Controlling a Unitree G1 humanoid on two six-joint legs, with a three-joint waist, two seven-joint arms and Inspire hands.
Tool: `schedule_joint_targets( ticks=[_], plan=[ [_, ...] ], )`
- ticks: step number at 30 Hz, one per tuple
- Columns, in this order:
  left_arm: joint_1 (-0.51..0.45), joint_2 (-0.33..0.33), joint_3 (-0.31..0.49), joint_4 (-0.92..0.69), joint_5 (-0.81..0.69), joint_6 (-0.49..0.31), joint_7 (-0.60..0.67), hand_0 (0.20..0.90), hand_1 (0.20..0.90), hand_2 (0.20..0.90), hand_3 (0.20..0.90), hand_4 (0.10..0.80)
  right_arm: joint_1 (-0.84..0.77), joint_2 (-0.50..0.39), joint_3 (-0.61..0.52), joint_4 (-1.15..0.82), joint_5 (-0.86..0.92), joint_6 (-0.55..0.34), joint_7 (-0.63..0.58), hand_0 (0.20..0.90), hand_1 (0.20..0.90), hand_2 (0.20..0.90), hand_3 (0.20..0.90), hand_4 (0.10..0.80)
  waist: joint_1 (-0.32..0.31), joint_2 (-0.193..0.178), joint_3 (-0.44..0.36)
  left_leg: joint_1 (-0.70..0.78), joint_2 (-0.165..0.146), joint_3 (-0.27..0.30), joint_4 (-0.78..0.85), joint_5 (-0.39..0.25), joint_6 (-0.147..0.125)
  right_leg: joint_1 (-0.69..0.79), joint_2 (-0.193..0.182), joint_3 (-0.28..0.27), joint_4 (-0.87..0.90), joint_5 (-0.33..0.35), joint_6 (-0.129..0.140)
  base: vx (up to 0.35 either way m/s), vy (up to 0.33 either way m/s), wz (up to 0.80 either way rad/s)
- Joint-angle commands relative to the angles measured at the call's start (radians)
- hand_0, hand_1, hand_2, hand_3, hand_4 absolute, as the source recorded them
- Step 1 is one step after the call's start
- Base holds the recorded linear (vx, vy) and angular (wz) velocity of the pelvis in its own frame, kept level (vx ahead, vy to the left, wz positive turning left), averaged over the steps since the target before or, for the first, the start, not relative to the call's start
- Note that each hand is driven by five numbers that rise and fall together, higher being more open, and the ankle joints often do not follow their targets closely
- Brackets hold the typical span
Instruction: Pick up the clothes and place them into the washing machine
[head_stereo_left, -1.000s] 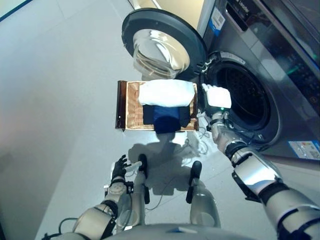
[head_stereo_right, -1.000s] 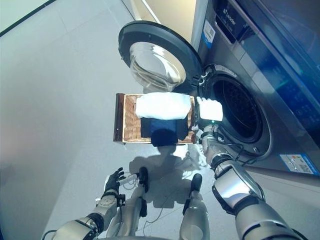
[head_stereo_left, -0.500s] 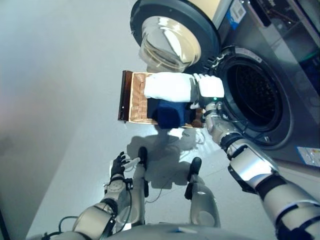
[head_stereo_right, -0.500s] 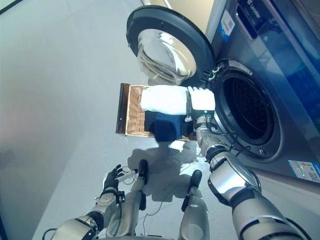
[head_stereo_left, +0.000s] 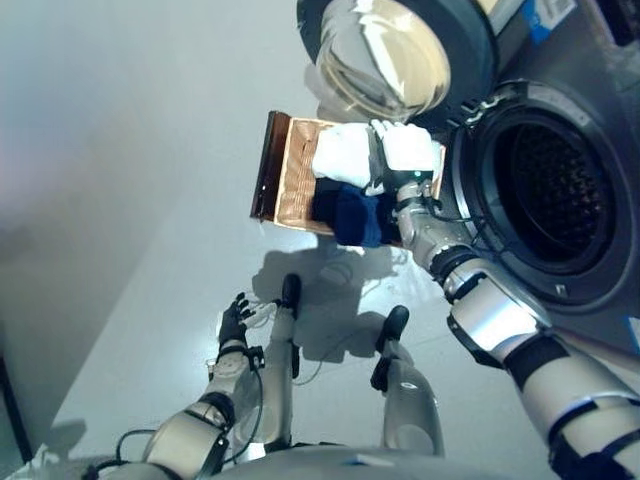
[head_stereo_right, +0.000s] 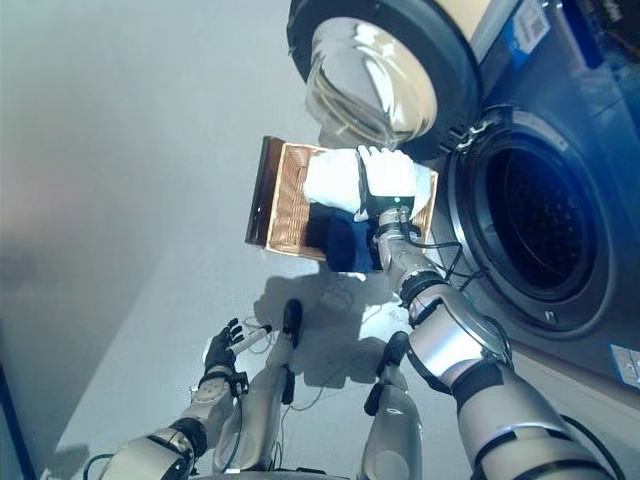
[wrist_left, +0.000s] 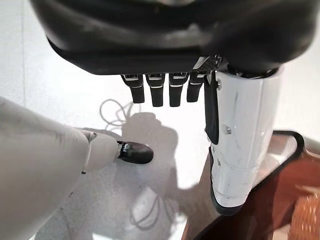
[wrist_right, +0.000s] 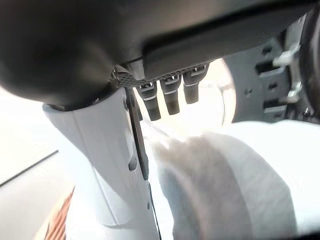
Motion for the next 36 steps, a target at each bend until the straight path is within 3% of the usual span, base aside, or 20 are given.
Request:
schedule_joint_targets(
  ticks=[1, 24, 36],
  plan=[
    [-0.026, 0.055, -0.018, -0.051, -0.045, -0.071, 0.008, 0.900, 0.900, 0.900, 0.900, 0.800, -0.220, -0.013, 0.031, 0.024, 0.030, -0.008, -0.048, 0.900, 0.900, 0.900, 0.900, 0.800, 0.014, -0.055, 0.014, 0.027, 0.012, -0.012, -0.013, -0.039, -0.100, -0.053, -0.112, 0.064, 0.014, 0.095, 0.072, 0.000, 0.000, 0.00],
    [-0.006, 0.018, -0.061, -0.153, -0.129, -0.077, -0.028, 0.900, 0.900, 0.900, 0.900, 0.800, -0.301, -0.213, 0.030, 0.080, 0.100, -0.012, -0.060, 0.900, 0.900, 0.900, 0.900, 0.800, 0.009, -0.007, 0.061, -0.104, -0.012, -0.024, -0.013, -0.012, -0.101, -0.205, -0.114, 0.117, 0.022, 0.116, 0.076, 0.005, 0.005, -0.02],
    [0.005, 0.017, -0.068, -0.171, -0.153, -0.078, -0.040, 0.900, 0.900, 0.900, 0.900, 0.800, -0.402, -0.299, 0.069, 0.091, 0.140, -0.025, -0.059, 0.900, 0.900, 0.900, 0.900, 0.800, 0.012, -0.005, 0.060, -0.171, -0.027, -0.034, -0.013, 0.000, -0.101, -0.258, -0.104, 0.141, -0.010, 0.136, 0.079, 0.003, -0.003, 0.01]
  ],
)
